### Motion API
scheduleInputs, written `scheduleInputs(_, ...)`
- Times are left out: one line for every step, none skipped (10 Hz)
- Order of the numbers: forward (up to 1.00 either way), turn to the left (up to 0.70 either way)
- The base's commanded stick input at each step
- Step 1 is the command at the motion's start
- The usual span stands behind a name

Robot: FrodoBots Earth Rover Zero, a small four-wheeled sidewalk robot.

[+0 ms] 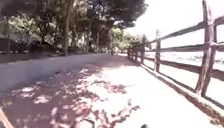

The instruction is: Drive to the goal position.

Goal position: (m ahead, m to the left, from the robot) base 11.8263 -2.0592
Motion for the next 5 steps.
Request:
scheduleInputs(0.70,-0.07)
scheduleInputs(0.70,-0.35)
scheduleInputs(0.70,-0.35)
scheduleInputs(0.70,-0.35)
scheduleInputs(0.70,-0.35)
